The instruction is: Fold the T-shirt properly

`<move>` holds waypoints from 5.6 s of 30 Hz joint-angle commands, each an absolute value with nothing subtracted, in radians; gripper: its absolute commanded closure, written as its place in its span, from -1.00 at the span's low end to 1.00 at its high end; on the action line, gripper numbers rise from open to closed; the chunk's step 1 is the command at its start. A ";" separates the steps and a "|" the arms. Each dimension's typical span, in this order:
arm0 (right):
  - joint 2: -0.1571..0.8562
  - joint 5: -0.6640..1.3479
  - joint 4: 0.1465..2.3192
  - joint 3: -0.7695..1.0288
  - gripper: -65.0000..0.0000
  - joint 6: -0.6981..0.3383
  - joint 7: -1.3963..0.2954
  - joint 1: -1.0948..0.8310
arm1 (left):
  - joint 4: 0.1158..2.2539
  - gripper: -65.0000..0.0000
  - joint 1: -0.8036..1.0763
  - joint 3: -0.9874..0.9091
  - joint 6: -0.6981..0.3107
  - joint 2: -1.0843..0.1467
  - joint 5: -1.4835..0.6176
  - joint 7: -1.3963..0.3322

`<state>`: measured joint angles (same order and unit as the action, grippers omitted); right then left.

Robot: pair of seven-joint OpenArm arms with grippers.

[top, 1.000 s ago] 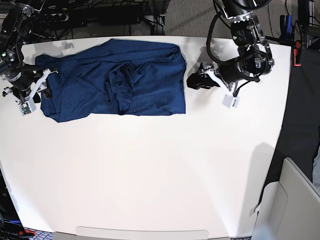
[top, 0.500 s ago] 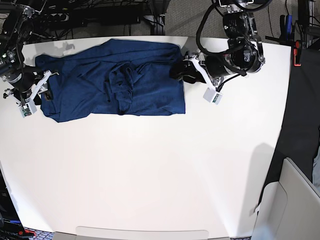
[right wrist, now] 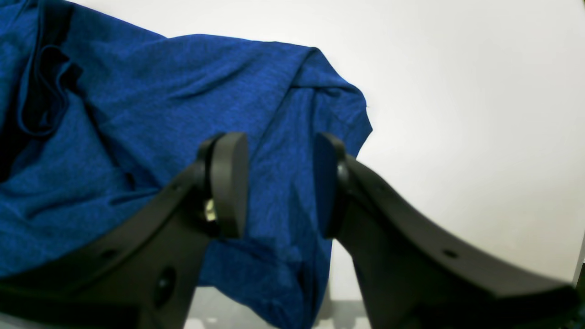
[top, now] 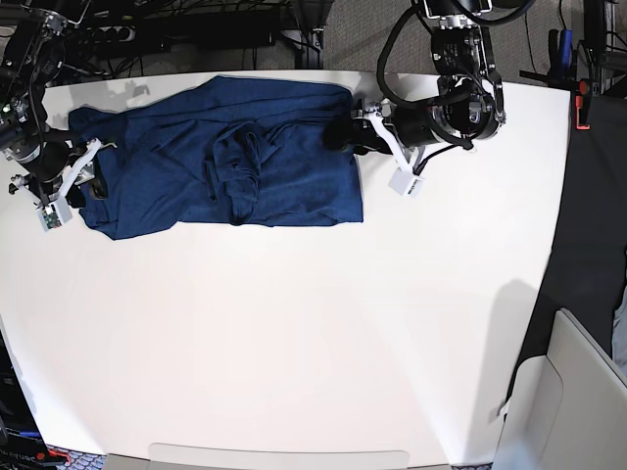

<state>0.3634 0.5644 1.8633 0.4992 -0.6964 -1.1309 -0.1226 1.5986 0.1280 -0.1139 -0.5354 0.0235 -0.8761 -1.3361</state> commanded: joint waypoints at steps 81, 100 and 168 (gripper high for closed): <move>0.136 0.969 1.538 0.433 -0.18 -0.698 -1.116 -0.142 | 1.437 0.95 -0.097 -0.251 -0.533 -0.074 -0.868 -1.368; 0.151 1.058 1.646 0.578 0.93 -0.698 -1.118 -0.097 | 1.437 0.95 -0.076 -0.248 -0.535 -0.021 -0.868 -1.371; 0.219 0.808 1.607 0.547 -0.26 -0.690 -1.104 -0.147 | 1.442 0.95 -0.054 -0.248 -0.535 0.025 -0.868 -1.366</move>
